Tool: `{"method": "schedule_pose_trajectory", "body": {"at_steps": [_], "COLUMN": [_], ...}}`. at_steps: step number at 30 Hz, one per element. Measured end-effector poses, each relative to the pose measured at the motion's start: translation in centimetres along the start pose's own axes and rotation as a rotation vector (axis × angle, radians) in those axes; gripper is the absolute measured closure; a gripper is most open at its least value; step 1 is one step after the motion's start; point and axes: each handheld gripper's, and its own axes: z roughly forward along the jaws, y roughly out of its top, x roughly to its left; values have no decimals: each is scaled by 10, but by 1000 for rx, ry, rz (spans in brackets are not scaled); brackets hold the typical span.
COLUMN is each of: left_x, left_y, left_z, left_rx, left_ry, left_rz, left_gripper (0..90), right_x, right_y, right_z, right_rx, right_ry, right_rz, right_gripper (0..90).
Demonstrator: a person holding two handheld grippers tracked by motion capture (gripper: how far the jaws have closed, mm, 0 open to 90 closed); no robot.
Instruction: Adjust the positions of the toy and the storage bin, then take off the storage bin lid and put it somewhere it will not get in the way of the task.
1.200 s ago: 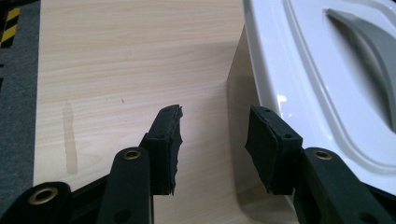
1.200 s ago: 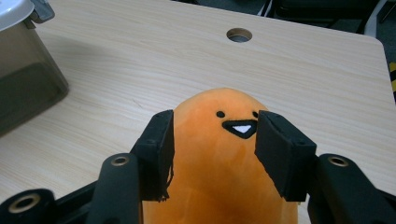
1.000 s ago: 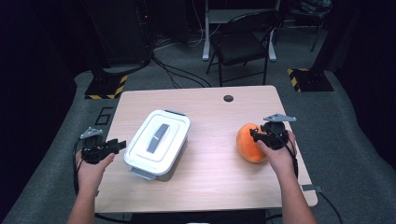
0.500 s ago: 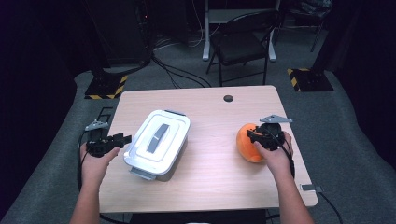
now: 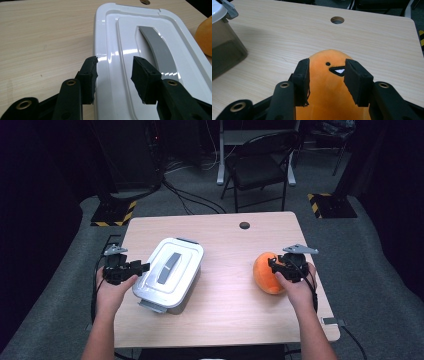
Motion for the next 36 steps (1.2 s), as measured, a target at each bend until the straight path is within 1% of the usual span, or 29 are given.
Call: {"method": "schedule_pose_trajectory", "body": {"at_steps": [3, 10, 12, 18, 20, 22, 27, 34, 36], "left_x": [-5, -11, -13, -20, -22, -25, -32, -36, -38], "left_y": [2, 5, 6, 9, 10, 10, 12, 13, 14], "left_z": [2, 4, 5, 9, 10, 11, 12, 14, 16], "left_rx": [0, -19, -19, -1, 1, 8, 9, 17, 18], "left_ry": [-9, -22, -21, -21, -26, -27, -26, -32, -31], "left_rz": [12, 7, 13, 25, 29, 32, 39, 42, 43], "left_gripper": [557, 566, 565, 564, 563, 571, 579, 575, 575], "right_x": [0, -2, -3, -3, -4, -4, -3, -1, -1], "right_y": [-1, -3, -3, -5, -5, -5, -6, -6, -6], "right_z": [1, 1, 1, 2, 1, 0, 2, 4, 5], "right_rx": [10, 15, 16, 24, 17, 13, 15, 22, 19], "right_ry": [3, 9, 12, 25, 23, 24, 26, 35, 35], "right_rz": [-3, -12, -2, -1, -4, 4, 0, -6, -1], "right_gripper": [554, 555, 555, 549, 549, 547, 539, 538, 536]}}
